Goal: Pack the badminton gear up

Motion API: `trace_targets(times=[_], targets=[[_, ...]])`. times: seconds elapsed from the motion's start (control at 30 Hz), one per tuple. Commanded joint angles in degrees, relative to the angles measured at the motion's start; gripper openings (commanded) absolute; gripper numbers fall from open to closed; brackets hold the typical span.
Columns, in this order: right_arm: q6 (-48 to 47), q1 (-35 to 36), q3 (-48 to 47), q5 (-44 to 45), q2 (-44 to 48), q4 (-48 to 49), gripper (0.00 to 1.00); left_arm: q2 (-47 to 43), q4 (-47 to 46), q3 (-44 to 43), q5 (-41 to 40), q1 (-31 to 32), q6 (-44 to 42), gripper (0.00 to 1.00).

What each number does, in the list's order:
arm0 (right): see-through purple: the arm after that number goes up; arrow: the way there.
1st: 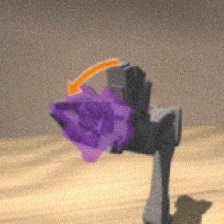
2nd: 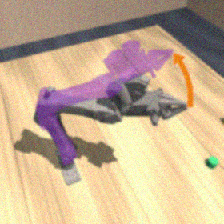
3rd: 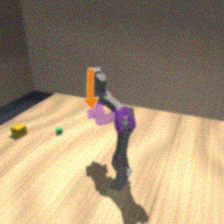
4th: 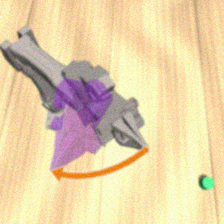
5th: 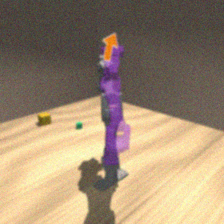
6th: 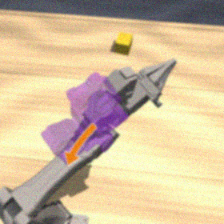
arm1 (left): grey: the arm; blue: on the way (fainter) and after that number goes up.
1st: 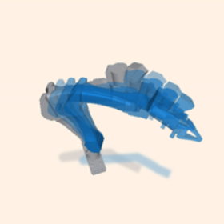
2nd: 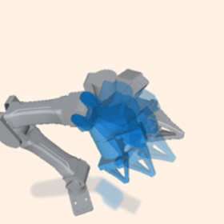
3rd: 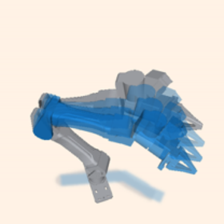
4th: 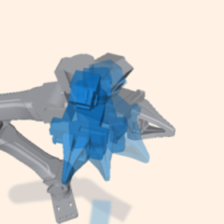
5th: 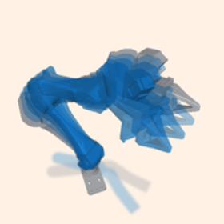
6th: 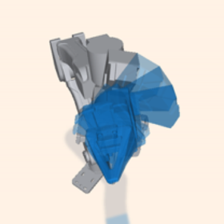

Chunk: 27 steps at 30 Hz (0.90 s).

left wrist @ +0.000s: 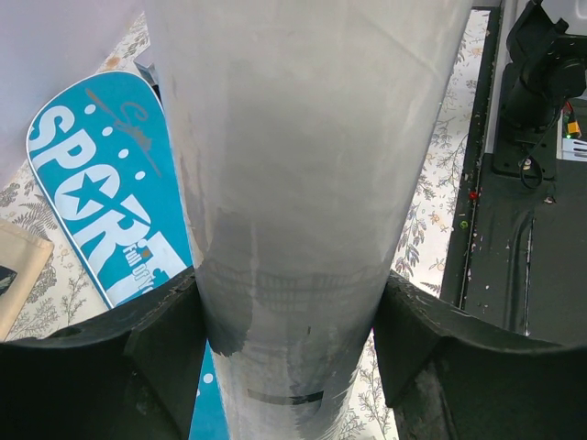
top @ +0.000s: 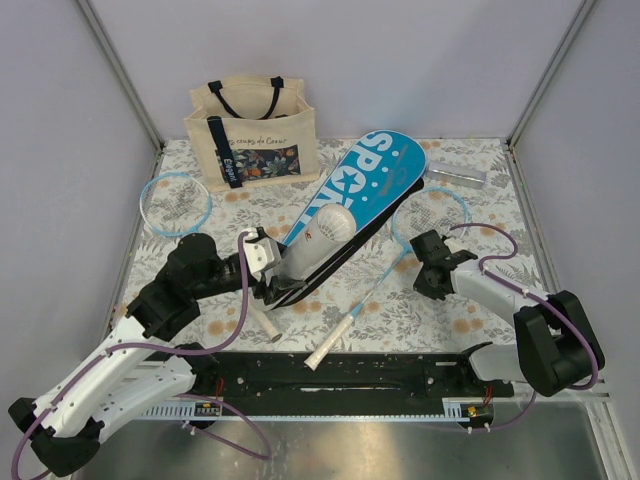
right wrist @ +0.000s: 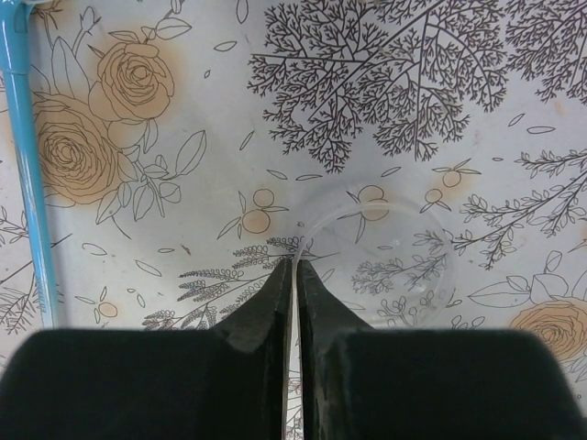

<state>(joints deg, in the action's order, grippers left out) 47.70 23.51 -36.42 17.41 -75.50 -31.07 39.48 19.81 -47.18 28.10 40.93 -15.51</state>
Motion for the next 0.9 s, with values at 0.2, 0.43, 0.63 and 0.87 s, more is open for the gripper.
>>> trace_targets(times=[0.2, 0.43, 0.63, 0.87], targets=[[-2.4, -0.5, -0.7, 2.2, 3.2, 1.3, 0.00, -1.0, -5.2, -0.1, 0.5, 0.4, -1.0, 0.44], [-9.9, -0.4, -3.6, 3.3, 11.2, 0.8, 0.00, -0.2, -3.1, -1.2, -1.4, 0.5, -3.2, 0.43], [-21.9, -0.4, -12.3, 0.0, 18.2, 1.6, 0.00, 1.6, 0.0, -2.3, -4.5, 0.5, -7.7, 0.43], [-36.9, -0.4, -21.4, -21.9, 25.9, 6.2, 0.00, 5.9, 2.9, -4.5, -6.7, 0.6, -11.8, 0.43]])
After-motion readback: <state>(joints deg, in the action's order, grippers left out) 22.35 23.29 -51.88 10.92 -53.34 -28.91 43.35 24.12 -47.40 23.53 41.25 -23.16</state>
